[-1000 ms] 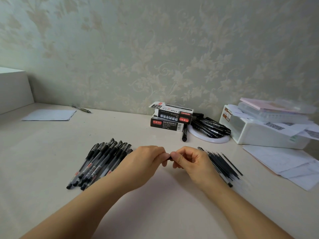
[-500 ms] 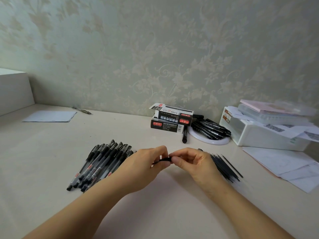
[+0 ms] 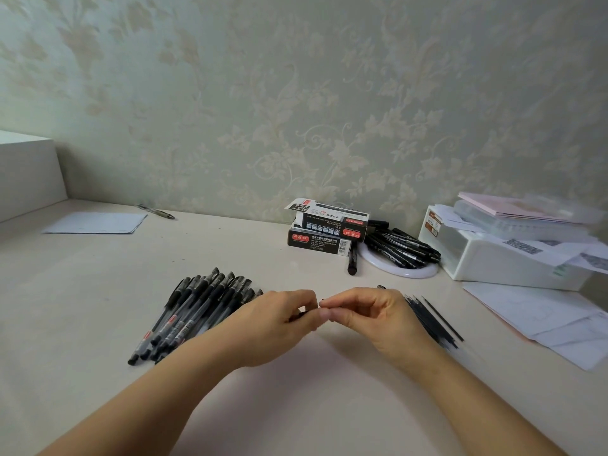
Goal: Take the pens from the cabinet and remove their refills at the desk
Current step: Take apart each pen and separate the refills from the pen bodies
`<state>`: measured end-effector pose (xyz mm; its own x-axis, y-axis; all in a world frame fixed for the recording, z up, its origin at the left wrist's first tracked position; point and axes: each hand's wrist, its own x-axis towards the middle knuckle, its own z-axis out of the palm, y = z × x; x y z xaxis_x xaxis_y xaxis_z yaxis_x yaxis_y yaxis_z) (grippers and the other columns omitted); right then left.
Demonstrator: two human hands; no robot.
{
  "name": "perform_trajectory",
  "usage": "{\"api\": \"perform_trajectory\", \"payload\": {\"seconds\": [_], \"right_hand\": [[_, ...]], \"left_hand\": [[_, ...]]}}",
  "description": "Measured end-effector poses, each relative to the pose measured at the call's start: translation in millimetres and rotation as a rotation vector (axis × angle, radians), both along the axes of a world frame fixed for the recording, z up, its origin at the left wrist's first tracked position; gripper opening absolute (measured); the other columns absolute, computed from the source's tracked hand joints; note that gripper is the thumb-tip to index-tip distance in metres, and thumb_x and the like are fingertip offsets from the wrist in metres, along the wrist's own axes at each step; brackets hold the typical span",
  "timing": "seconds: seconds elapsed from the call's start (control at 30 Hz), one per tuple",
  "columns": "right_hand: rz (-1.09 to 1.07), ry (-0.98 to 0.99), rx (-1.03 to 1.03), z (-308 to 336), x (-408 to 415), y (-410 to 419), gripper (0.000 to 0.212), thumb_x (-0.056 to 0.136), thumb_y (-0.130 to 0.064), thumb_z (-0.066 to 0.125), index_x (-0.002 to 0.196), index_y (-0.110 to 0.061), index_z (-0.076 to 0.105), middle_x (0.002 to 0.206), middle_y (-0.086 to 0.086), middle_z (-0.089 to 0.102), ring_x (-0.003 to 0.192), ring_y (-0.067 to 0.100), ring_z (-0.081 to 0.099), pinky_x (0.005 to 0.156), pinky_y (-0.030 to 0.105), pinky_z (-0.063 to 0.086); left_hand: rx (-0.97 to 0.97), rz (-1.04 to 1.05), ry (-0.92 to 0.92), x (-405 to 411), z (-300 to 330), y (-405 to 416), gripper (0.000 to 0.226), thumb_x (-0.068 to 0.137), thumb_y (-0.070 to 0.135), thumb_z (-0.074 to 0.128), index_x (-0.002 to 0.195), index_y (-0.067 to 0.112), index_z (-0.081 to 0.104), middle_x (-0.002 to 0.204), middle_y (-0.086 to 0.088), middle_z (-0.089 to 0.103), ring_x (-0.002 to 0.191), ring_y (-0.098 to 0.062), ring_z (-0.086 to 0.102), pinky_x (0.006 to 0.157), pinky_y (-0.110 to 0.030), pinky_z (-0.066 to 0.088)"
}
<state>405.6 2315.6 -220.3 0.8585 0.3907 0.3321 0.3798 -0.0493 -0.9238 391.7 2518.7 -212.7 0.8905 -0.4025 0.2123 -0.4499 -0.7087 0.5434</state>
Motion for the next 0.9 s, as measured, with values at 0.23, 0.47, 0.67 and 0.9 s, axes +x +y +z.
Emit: {"api": "perform_trajectory", "payload": {"seconds": [0.23,0.47,0.67,0.9], "right_hand": [[-0.097,-0.081,-0.02,4,5,-8,0.02,0.083,-0.003,0.074,0.093,-0.018,0.079,0.093,0.004,0.078,0.093,0.019,0.074,0.085,0.023,0.056],[-0.278,-0.065,-0.286,-1,7,-11,0.008,0.082,-0.018,0.078,0.08,-0.025,0.074,0.074,-0.004,0.075,0.066,0.008,0.067,0.065,0.013,0.049],[-0.303,-0.274,-0.67,-6,6,-9,0.006,0.082,-0.023,0.076,0.083,-0.028,0.076,0.079,-0.009,0.065,0.073,0.006,0.057,0.068,0.018,0.045],[-0.334,-0.272,-0.665,-5,4,-8,0.008,0.085,-0.029,0.075,0.093,-0.028,0.076,0.079,-0.01,0.06,0.074,0.001,0.055,0.068,0.011,0.041]], "left_hand": [[-0.071,-0.071,0.044,3,-3,1,0.02,0.099,0.049,0.037,0.089,0.033,0.044,0.055,0.01,0.046,0.048,-0.007,0.036,0.05,-0.021,0.032],[-0.083,-0.001,-0.048,6,-7,0,0.01,0.101,0.036,0.038,0.1,0.038,0.048,0.072,-0.005,0.059,0.057,-0.017,0.047,0.053,-0.029,0.04],[-0.12,0.023,-0.057,6,-8,-2,0.011,0.099,0.031,0.045,0.096,0.036,0.055,0.076,0.004,0.059,0.05,-0.006,0.044,0.052,-0.017,0.037],[-0.185,0.044,-0.051,6,-8,-3,0.011,0.098,0.029,0.049,0.097,0.038,0.056,0.075,0.01,0.056,0.047,-0.006,0.042,0.05,-0.016,0.033]]}}
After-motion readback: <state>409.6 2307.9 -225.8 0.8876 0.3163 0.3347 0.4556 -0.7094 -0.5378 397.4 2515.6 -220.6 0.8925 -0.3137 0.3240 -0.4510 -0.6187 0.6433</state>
